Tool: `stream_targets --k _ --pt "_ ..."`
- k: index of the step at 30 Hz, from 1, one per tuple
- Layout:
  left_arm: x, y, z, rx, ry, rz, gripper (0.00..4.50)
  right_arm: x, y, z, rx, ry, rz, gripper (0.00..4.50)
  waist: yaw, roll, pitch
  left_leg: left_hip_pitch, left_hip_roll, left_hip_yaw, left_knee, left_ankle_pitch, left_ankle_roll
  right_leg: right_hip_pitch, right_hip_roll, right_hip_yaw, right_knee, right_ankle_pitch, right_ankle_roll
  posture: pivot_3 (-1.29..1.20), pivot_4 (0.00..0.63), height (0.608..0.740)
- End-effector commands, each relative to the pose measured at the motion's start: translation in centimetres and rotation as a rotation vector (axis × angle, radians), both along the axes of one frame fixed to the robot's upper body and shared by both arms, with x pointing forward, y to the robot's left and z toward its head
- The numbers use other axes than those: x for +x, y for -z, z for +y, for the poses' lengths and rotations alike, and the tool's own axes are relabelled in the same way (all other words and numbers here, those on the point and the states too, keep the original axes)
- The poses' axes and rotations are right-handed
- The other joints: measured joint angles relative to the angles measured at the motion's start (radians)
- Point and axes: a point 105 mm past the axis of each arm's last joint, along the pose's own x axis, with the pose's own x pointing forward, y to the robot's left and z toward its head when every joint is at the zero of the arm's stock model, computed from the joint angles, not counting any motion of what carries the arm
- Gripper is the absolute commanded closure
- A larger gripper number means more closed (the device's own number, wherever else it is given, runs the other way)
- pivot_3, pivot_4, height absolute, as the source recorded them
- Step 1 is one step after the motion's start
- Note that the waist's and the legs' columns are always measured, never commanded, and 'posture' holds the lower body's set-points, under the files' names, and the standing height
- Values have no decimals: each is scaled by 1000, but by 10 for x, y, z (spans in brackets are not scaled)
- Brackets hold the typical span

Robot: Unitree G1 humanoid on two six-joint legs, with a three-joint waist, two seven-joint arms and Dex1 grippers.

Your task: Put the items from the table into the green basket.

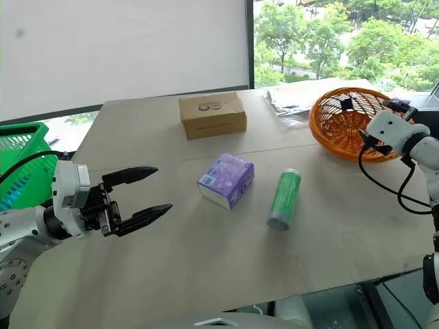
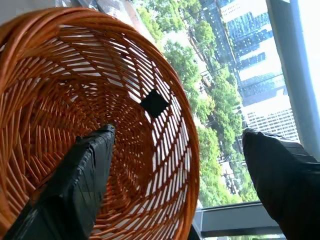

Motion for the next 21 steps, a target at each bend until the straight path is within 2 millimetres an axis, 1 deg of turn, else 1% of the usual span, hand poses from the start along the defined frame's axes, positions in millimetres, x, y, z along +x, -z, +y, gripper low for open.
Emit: stream_targets --k 1,3,4,5,6,8,10,13,15,16,19,21 --pt "-3 -3 1 3 -7 -15 0 -7 -22 29 162 -157 -24 71 -4 0 0 0 0 0 0 0 0 0 0 1 0 0 0 152 0 740" --pt "-5 -1 2 4 -11 -9 0 -21 -21 59 309 -312 53 71 -6 0 0 0 1 0 0 0 0 0 0 1 0 0 0 153 0 740" --pt "-5 0 2 4 -14 -5 0 -33 -15 75 381 -394 133 71 -5 0 0 0 1 0 0 0 0 0 0 0 0 0 1 153 0 740" --pt "-6 1 3 5 -19 0 0 -46 -7 87 443 -455 218 71 -4 0 0 0 1 -2 0 0 0 0 1 0 0 1 6 151 0 740" --pt "-6 2 3 7 -23 5 0 -59 -1 100 509 -510 293 71 0 0 0 0 1 -2 0 0 0 1 1 -1 0 0 7 151 0 740" --pt "-7 6 4 13 -30 23 0 -75 11 119 590 -550 389 71 9 0 -1 0 1 -4 0 -1 1 1 0 -3 0 0 7 151 0 740" --pt "-7 9 4 25 -31 32 0 -85 19 133 635 -566 441 71 12 0 -1 -1 1 -5 0 -1 1 1 0 -3 0 0 8 146 2 740" --pt "-8 10 3 26 -29 36 0 -90 28 152 712 -559 467 71 11 0 -1 0 1 -4 1 -1 1 1 -1 -3 0 -2 5 152 6 740" --pt "-9 10 4 29 -32 40 0 -93 33 164 720 -579 482 71 9 -2 -1 0 1 -3 2 -1 1 1 -1 -4 0 -2 5 151 8 740" --pt "-9 11 4 27 -33 45 0 -92 34 170 701 -586 474 71 9 -1 -1 1 1 -4 2 -1 1 1 -1 -4 0 -2 5 141 8 740" --pt "-8 14 5 38 -38 57 0 -88 43 189 526 -660 475 71 4 -1 0 1 1 -3 1 -1 1 1 0 -4 1 -2 5 138 8 740" --pt "-5 16 6 64 -47 57 0 -80 51 192 456 -648 508 71 4 -1 0 1 1 -2 1 -1 1 0 0 -4 0 -2 5 161 1 740"
